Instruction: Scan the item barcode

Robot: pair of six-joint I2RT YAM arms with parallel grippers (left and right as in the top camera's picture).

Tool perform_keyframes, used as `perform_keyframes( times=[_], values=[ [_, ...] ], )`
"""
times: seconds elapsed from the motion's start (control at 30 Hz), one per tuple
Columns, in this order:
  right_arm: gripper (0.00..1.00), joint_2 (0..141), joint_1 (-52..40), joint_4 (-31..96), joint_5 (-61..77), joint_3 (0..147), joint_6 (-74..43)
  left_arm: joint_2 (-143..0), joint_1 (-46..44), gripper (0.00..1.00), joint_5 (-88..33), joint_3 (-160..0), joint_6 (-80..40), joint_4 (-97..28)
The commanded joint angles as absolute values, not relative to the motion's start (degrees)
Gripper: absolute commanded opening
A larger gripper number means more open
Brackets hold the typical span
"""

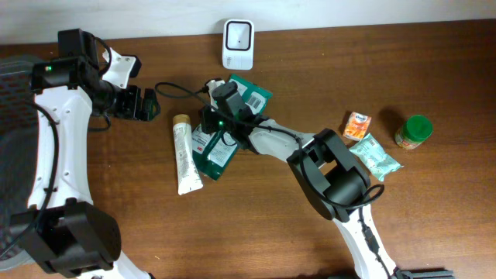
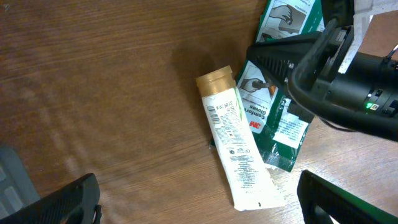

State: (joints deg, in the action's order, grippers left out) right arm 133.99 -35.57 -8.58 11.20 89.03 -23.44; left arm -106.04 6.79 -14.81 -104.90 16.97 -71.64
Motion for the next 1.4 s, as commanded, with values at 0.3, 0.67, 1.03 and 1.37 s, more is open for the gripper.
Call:
perform_keyframes(
  times=[0.3,0.67,1.03,1.37],
  values=[
    [0.23,135.26,-28.10,55.09,24.91,103.22,-13.45,-104.88,6.94,0.99,-15.64,-105.58,17.67,-71.68],
    [0.18,137.80,-38.30,32.91,25.34,108.55,-19.11,-104.88,6.94,0.99,-15.64,-105.58,17.65,-71.68],
    [0.40,114.26,-21.54,72.73,24.77,108.77,-8.67,-104.88,6.94,0.99,-15.64,-105.58,17.67,-71.68],
    [0.41,102.59,-21.37,85.03,19.31,93.47,-11.42,-104.88,6.94,0.99,-15.64,-105.58,17.67,-71.68]
  ],
)
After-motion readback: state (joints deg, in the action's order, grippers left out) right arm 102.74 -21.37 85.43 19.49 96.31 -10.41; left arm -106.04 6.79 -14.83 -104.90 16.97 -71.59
